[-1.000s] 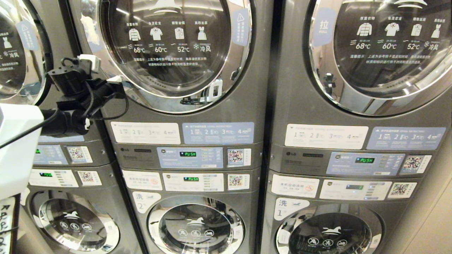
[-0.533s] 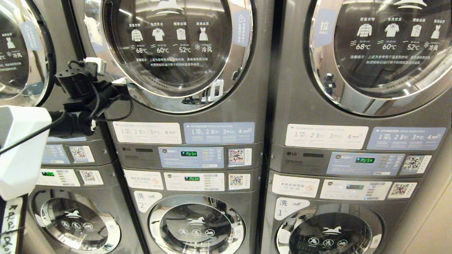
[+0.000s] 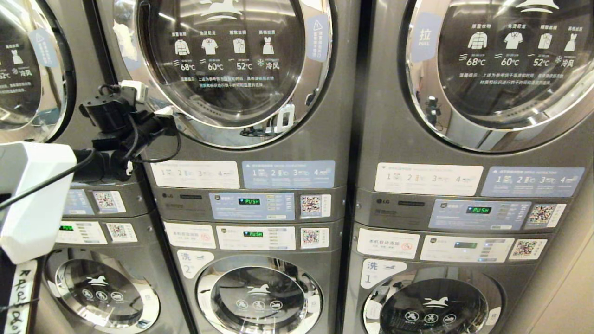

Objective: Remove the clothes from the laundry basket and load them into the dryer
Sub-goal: Close the dryer

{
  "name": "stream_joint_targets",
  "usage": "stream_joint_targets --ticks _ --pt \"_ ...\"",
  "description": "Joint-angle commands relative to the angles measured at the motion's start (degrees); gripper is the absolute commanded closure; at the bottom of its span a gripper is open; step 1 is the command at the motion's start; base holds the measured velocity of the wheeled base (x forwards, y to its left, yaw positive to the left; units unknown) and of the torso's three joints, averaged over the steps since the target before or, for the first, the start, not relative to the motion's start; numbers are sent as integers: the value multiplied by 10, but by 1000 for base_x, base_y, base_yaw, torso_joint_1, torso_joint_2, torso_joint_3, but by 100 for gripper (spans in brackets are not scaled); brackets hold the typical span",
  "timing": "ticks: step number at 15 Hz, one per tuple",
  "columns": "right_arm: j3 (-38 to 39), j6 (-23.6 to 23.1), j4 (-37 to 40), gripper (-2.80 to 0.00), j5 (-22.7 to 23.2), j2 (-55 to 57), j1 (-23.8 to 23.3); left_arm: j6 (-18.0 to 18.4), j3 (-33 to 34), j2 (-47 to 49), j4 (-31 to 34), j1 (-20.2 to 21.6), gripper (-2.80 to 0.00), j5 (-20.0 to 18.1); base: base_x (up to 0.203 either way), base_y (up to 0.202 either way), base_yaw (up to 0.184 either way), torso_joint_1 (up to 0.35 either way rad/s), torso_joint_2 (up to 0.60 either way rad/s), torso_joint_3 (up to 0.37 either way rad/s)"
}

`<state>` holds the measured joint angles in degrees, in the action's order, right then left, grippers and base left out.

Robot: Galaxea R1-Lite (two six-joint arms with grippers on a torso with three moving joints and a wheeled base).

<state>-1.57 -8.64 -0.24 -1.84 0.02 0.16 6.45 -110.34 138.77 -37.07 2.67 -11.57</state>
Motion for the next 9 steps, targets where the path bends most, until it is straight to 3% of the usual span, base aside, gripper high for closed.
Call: stream_joint_targets --ticks 1,9 --pt "0 -1 0 0 0 -1 0 0 -1 9 -1 0 0 0 0 0 0 0 0 0" --pt "0 -1 0 0 0 -1 0 3 0 6 -9 -10 0 8 0 0 0 0 0 0"
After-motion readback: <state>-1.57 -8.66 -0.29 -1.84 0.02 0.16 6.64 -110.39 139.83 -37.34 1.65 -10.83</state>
